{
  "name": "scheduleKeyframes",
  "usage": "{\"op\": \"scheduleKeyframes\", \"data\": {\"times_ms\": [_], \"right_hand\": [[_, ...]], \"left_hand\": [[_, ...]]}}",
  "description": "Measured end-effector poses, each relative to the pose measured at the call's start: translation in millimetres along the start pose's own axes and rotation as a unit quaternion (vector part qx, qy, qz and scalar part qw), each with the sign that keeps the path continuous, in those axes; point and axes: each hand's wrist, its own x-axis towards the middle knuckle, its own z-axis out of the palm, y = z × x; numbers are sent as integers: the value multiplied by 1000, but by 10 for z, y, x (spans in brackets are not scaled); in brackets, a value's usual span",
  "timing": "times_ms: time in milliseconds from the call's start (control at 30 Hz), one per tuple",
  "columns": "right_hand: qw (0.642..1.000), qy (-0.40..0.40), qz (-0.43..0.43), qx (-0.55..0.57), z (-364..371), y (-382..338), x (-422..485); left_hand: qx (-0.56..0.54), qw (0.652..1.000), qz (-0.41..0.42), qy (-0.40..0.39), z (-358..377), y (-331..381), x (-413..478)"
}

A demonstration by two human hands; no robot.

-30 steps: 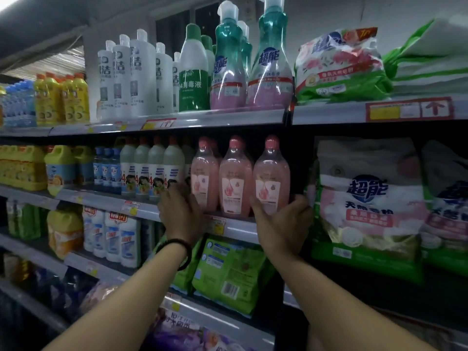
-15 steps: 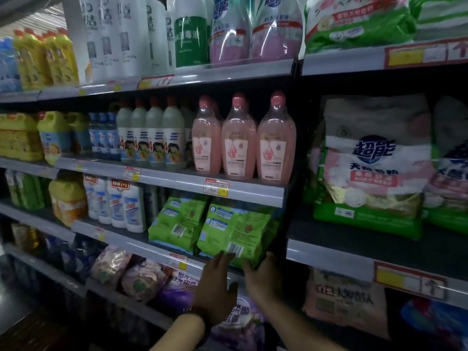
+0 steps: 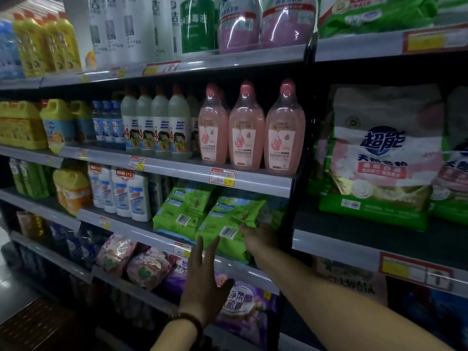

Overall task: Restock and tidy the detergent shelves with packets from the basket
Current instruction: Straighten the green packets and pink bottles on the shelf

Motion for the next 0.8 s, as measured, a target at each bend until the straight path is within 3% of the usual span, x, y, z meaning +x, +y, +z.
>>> {"op": "scheduleKeyframes", "data": {"times_ms": [200,300,433,533,633,700,800], "right_hand": [[993,-31,3,112,-162,-151,-621],[974,-135,-3,180,-313,-239,-971],[987,-104,-47,114,-426,-266,-1381],[979,-164,-99,73,-602,-323,-1717],[953,-241,-101,151,-860,-204,-1985],[960,-218,-90,152,-917,69,-2029],[971,-172,-6,168,-848,546,-2075]], "left_hand": [[126,988,57,75,-297,277,-129],[106,977,96,156,-452,440,-324],[81,967,117,210,-643,622,-758],[35,971,39,234,-792,794,-1034],[-12,963,-116,245,-941,994,-1221],[-41,945,-209,249,-1044,1082,-1323],[-180,916,-263,243,-1119,1038,-1458]]}}
